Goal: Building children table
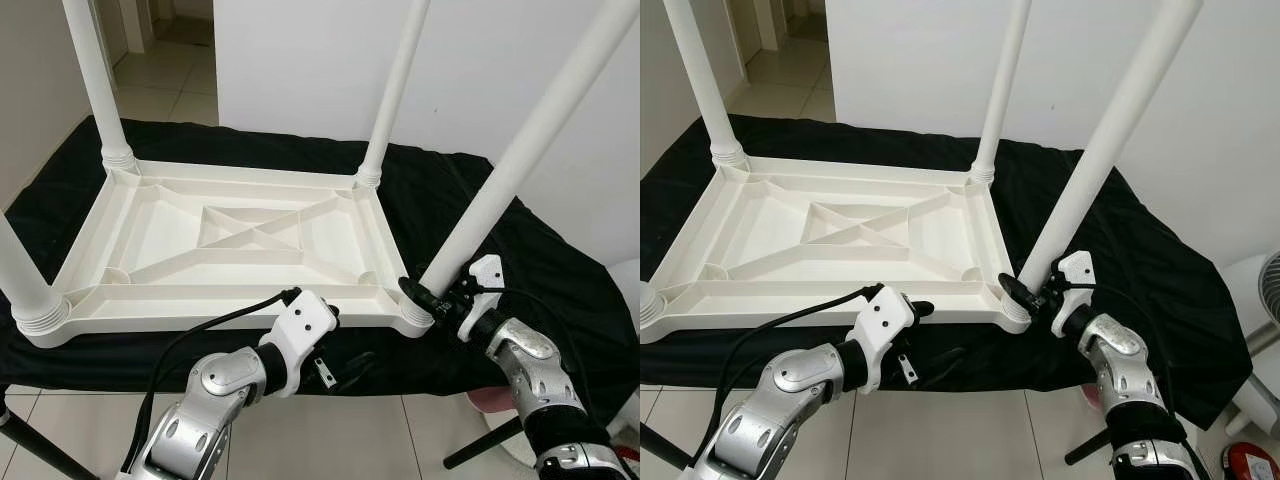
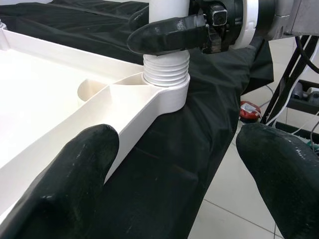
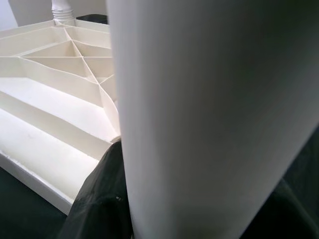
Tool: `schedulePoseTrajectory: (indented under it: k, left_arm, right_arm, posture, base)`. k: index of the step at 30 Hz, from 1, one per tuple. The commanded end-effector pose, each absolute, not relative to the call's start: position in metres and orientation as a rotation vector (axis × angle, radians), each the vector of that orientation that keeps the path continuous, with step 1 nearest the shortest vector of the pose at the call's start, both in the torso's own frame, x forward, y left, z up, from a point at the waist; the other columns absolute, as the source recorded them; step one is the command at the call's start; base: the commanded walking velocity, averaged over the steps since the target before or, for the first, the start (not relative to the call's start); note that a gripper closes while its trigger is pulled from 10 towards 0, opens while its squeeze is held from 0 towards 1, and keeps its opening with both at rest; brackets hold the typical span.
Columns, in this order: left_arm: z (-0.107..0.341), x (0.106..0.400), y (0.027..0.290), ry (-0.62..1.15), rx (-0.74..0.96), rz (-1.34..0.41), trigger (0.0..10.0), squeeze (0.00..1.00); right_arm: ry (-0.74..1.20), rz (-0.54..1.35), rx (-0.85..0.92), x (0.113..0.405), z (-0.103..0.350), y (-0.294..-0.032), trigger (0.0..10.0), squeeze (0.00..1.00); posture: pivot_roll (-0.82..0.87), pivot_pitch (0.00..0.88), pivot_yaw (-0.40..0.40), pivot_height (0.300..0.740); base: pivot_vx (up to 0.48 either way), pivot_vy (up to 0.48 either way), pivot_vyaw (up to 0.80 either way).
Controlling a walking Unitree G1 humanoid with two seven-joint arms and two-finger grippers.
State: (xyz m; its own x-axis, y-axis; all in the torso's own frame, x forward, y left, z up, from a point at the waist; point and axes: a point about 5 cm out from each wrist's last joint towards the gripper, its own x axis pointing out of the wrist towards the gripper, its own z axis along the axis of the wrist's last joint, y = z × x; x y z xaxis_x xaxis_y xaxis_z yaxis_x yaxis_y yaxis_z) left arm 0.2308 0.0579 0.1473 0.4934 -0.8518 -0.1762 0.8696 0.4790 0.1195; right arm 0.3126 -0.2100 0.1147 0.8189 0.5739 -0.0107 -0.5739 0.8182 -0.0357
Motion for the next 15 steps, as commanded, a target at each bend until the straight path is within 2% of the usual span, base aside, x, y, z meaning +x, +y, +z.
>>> schedulePoseTrajectory:
  k: [1,8,15]
  left_arm:
    - [0.148,0.231,0.056,0.092,0.203,-1.024,10.0,0.00]
    - [0.149,0.230,0.056,0.090,0.206,-1.023,10.0,0.00]
    - [0.149,0.229,0.055,0.085,0.200,-1.018,10.0,0.00]
  right_arm:
    - [0.067,0.575,-0.021,0.308,0.100,-0.214,10.0,0.00]
    - [0.066,0.498,-0.017,0.308,0.100,-0.212,10.0,0.00]
    - [0.057,0.306,-0.017,0.304,0.096,-0.190,10.0,0.00]
  posture:
    - [0.01,0.000,-0.100,0.740]
    - [0.02,0.000,-0.101,0.740]
    - [0.02,0.000,-0.116,0.740]
  base:
    - [0.000,0.000,0.00]
    - [0.000,0.000,0.00]
    - [0.000,0.000,0.00]
